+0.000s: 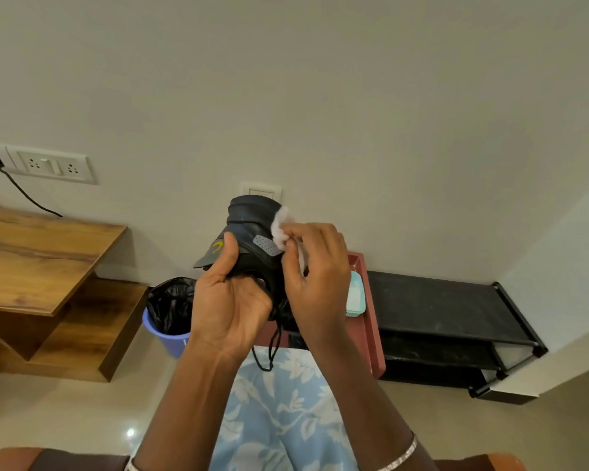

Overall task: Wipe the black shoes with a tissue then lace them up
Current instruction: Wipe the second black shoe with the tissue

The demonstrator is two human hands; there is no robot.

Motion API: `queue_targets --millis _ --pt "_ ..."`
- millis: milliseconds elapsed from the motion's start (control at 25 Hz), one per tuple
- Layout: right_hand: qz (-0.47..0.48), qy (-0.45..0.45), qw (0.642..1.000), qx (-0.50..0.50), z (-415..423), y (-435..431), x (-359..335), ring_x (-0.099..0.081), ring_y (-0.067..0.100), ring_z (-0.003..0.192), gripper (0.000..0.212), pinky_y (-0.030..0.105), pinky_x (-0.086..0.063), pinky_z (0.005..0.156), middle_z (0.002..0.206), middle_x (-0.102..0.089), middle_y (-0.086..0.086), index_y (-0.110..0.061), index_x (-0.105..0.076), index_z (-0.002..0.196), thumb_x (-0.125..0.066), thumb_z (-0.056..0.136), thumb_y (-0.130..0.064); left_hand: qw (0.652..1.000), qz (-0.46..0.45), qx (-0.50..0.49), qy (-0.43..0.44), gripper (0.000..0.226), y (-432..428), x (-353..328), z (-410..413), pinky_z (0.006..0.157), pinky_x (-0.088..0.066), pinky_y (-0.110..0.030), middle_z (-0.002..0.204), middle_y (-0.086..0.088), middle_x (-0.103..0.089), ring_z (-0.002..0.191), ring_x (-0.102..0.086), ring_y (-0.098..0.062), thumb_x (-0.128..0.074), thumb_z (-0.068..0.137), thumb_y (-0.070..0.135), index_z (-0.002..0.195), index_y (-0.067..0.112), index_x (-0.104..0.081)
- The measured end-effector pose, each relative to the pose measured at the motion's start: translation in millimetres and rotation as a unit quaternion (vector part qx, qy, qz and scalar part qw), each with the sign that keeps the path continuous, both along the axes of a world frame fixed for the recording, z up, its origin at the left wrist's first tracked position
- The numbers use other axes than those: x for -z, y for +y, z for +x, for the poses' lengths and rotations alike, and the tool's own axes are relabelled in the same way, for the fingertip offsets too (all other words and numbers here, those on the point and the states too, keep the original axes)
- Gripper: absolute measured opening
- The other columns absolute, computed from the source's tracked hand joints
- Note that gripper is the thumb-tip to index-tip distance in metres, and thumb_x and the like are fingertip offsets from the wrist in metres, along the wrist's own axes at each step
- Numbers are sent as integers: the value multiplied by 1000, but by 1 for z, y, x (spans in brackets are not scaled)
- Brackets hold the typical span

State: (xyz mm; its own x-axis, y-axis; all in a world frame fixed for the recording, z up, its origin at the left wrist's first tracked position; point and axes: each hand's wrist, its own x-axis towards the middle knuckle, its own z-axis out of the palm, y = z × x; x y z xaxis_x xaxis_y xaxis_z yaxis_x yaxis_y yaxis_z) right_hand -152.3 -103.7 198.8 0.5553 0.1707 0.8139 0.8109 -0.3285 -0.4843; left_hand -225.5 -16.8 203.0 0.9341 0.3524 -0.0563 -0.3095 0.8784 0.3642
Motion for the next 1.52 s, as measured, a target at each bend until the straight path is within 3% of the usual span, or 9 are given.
queue_targets --millis 80,280,440,760,960,1120,1200,1320,1520 --pt "-7 30 999 9 3 -19 27 -59 18 88 13 24 -48 73 96 -66 5 -5 -69 100 -58 94 -9 1000 -4 -14 -5 54 9 0 -2 122 -24 -47 151 -17 -47 140 -44 -33 -45 104 39 149 8 -43" --pt "-31 129 989 66 -1 -44 62 -64 16 87 34 8 -45 68 96 -67 3 -9 -68 101 -47 95 -34 999 -19 -36 -14 54 28 4 -3 121 -24 -52 150 -16 -48 139 -45 -35 -41 105 42 149 10 -43" --pt "-22 89 994 62 -11 -17 38 -58 16 92 15 13 -41 79 98 -66 0 -13 -69 104 -58 95 -15 998 -59 -18 -31 57 25 10 0 122 -22 -50 150 -19 -48 139 -45 -36 -47 102 41 148 7 -44" --pt "3 40 999 33 -16 -18 61 -63 13 106 26 23 -57 84 109 -69 9 -5 -73 115 -70 90 3 994 -82 -29 -62 54 27 11 -1 120 -27 -50 145 -19 -53 136 -50 -36 -48 102 40 144 7 -48" --pt "-7 170 983 64 2 -54 81 -64 1 89 22 3 -50 74 101 -69 -2 -11 -74 108 -74 87 -3 999 13 -35 1 49 43 22 20 115 -35 -55 143 -19 -56 131 -54 -39 -56 98 33 140 8 -54" --pt "176 420 886 84 32 -76 71 -69 6 93 23 26 -60 78 100 -70 -10 -30 -72 101 -70 91 -9 983 153 48 90 58 59 11 54 111 -42 -52 135 -22 -61 125 -59 -38 -54 95 51 131 6 -62" --pt "317 508 799 53 47 -85 63 -73 15 93 20 28 -60 73 102 -75 2 -22 -75 100 -69 91 -5 937 288 114 160 70 62 9 73 109 -44 -50 128 -20 -66 121 -62 -36 -55 91 63 131 6 -63" --pt "409 580 704 12 57 -90 60 -75 17 91 17 26 -59 69 102 -76 7 -10 -74 104 -69 89 -2 803 502 183 262 56 69 17 100 102 -51 -48 104 -10 -77 102 -71 -28 -63 86 62 110 12 -71" --pt "390 632 669 5 59 -74 83 -75 20 92 17 34 -59 82 105 -75 10 -7 -73 105 -69 89 -2 524 766 320 192 46 91 39 136 80 -56 -37 80 -9 -70 73 -67 -17 -69 87 52 83 7 -67"
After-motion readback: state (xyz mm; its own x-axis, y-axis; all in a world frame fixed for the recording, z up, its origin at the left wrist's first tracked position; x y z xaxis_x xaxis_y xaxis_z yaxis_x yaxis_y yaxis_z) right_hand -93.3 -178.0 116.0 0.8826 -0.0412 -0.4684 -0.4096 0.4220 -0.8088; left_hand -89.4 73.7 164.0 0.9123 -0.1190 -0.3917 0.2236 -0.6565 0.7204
